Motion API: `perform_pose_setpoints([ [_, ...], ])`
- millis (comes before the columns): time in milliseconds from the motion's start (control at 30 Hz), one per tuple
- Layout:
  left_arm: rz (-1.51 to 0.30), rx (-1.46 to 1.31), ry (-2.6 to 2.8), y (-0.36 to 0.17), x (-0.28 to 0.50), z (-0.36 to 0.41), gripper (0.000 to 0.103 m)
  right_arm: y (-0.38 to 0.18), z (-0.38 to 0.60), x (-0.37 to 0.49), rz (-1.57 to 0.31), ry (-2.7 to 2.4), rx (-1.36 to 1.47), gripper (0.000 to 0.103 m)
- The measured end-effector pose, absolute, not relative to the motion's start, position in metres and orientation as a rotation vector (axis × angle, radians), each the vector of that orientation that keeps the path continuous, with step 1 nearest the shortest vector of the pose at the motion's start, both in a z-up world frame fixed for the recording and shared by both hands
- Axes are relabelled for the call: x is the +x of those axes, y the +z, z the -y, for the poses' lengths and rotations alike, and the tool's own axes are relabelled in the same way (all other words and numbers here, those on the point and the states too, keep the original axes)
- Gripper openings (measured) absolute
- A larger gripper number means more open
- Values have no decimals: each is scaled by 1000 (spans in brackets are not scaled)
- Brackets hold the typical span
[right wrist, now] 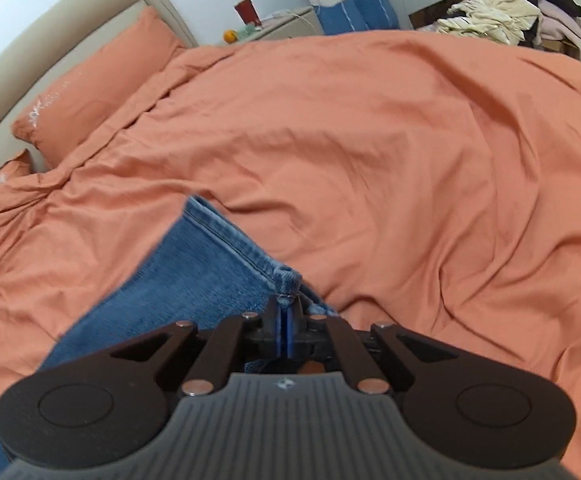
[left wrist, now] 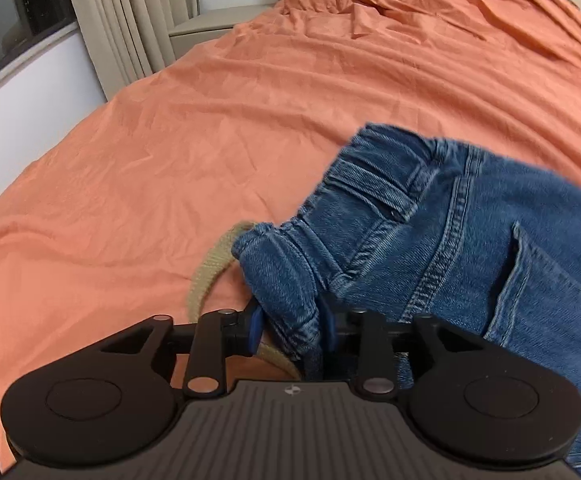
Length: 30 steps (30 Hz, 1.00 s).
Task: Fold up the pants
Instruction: 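Grasp the leg hem with the right tool and lift it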
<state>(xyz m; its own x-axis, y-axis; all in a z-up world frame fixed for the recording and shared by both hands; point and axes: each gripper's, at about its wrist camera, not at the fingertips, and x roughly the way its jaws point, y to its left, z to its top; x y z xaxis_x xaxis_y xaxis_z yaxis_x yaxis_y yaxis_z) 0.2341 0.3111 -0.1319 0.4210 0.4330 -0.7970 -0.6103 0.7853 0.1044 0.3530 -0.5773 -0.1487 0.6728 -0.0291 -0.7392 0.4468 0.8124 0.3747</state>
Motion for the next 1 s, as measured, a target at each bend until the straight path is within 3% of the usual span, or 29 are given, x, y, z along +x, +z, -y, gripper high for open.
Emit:
perform_pose_setpoints([
  [100, -902, -229, 655, -114, 224, -315, 54, -146, 581, 349, -807, -289, 617, 2],
  [167, -868, -210, 640, -97, 219, -310, 54, -135, 581, 343, -801, -279, 621, 30],
  [233, -834, -180, 596, -79, 219, -300, 54, -126, 582, 334, -789, -223, 660, 43],
  [400, -815, -133, 389, -45, 240, -253, 54, -135, 589, 316, -774, -164, 838, 49],
  [600, -839, -34, 83, -34, 287, -160, 51, -181, 604, 317, -762, -173, 1050, 45],
  [700, -848, 23, -49, -41, 312, -111, 49, -192, 610, 326, -730, -167, 1068, 33],
  [767, -860, 61, -125, -49, 327, -79, 48, -194, 614, 332, -710, -149, 1081, 10],
  [867, -881, 124, -246, -67, 345, -31, 44, -178, 616, 337, -686, -95, 1015, 3],
  [1000, -897, 194, -389, -99, 368, 34, 44, -141, 606, 340, -636, -6, 825, 3],
])
